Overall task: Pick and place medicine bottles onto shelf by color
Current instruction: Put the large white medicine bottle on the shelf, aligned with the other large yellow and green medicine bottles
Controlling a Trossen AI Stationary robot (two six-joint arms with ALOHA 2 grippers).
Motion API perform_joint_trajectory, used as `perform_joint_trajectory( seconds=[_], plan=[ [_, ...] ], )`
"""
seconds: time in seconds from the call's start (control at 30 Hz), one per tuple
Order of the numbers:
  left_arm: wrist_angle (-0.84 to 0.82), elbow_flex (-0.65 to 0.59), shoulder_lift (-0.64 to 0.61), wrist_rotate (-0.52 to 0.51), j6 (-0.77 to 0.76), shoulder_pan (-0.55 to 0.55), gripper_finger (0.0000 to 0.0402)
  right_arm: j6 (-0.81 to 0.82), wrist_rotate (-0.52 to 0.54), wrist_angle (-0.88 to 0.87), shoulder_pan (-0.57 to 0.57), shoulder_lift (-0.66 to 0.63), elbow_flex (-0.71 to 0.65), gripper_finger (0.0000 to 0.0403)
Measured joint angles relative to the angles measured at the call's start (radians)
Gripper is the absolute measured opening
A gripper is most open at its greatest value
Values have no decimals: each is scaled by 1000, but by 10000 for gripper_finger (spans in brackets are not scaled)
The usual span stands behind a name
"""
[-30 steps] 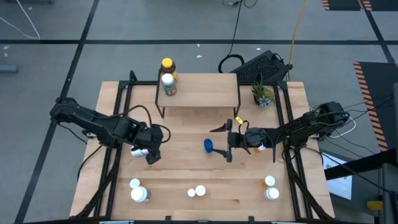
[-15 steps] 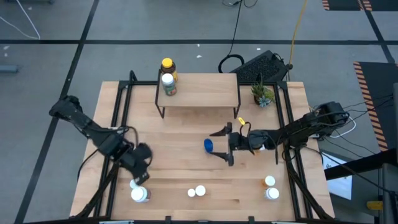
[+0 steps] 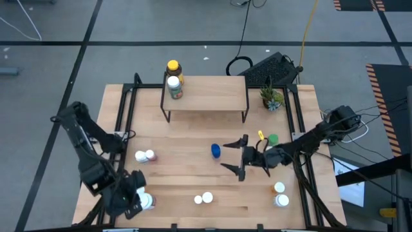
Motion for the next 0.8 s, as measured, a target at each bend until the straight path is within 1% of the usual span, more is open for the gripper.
perform_joint_trajectory(
  seconds=[0.13, 0.23, 0.37, 0.43, 0.57, 0.63, 0.7, 0.8],
  plan=[
    [-2, 0, 31, -10, 0, -19, 155, 0, 64, 0, 13, 0, 0, 368],
    [-12, 0, 37, -35, -1, -26, 171, 21, 72, 1, 11, 20, 0, 368],
    [-61, 0, 37, -142, -2, -28, 210, 54, 94, 30, 0, 82, 0, 368],
    [-72, -2, 37, -170, 2, -31, 235, 70, 93, 56, -5, 116, 0, 368],
    [-64, -8, 60, -173, 26, -33, 287, 65, 92, 142, -8, 173, 1, 368],
    [-63, -8, 81, -168, 42, -33, 310, 22, 91, 189, -7, 195, 10, 368],
    [-60, -8, 101, -154, 42, -32, 328, -20, 90, 222, 1, 210, 25, 368],
    [-55, -8, 136, -134, 45, -33, 347, -57, 85, 214, 8, 219, 52, 368]
  ],
)
